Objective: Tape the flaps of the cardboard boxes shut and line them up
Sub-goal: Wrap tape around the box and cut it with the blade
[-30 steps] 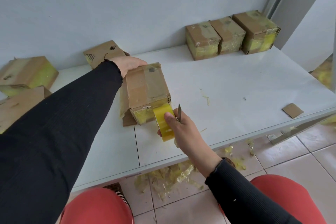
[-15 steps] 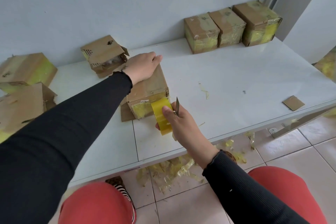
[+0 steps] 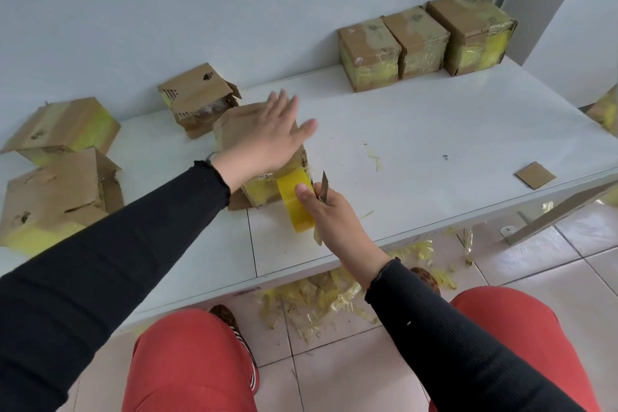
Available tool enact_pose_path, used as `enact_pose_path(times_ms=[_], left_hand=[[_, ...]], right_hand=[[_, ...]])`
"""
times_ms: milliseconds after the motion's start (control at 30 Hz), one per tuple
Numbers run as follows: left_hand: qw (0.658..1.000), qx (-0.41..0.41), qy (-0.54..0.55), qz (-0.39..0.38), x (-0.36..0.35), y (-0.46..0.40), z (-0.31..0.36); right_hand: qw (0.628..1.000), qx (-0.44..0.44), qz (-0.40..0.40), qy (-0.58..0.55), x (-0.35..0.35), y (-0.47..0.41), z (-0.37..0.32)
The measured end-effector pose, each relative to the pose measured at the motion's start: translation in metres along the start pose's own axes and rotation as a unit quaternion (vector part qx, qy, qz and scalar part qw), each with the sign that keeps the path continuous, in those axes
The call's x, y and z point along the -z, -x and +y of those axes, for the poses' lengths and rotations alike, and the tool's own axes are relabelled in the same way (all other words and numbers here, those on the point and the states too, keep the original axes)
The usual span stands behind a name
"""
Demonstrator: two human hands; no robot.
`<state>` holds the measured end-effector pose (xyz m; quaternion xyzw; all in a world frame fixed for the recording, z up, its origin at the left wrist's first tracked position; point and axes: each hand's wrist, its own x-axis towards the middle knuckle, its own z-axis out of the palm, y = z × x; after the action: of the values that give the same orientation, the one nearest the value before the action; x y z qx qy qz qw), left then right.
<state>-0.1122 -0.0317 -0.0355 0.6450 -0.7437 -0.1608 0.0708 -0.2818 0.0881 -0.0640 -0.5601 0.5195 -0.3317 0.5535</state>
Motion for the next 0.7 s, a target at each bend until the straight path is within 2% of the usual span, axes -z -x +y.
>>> enact_pose_path(times_ms=[67, 200, 300, 567, 633, 700], left_hand=[[0.999, 0.008, -0.046, -0.026, -0.012, 0.009, 0.005], [0.995, 0.017, -0.094, 0.0, -0.016, 0.008, 0.008], [0.994, 0.008, -0.107, 0.014, -0.02, 0.008, 0.009], [0.995, 0.017, -0.092, 0.031, -0.02, 0.014, 0.014], [1.0, 0.005, -0.022, 0.016, -0.013, 0.018, 0.014], [0.988, -0.003, 0.155, 0.008, 0.003, 0.027, 0.008]], right_hand=[[1.0, 0.01, -0.007, 0.002, -0.001, 0.004, 0.001], [0.997, 0.038, -0.04, 0.053, 0.003, 0.014, 0.007], [0.995, 0.053, -0.033, 0.082, 0.006, 0.024, 0.01], [0.98, -0.012, -0.008, 0.199, 0.012, 0.026, 0.001], [0.98, -0.024, -0.017, 0.196, 0.013, 0.023, -0.001], [0.983, -0.025, -0.022, 0.182, 0.014, 0.024, -0.001]])
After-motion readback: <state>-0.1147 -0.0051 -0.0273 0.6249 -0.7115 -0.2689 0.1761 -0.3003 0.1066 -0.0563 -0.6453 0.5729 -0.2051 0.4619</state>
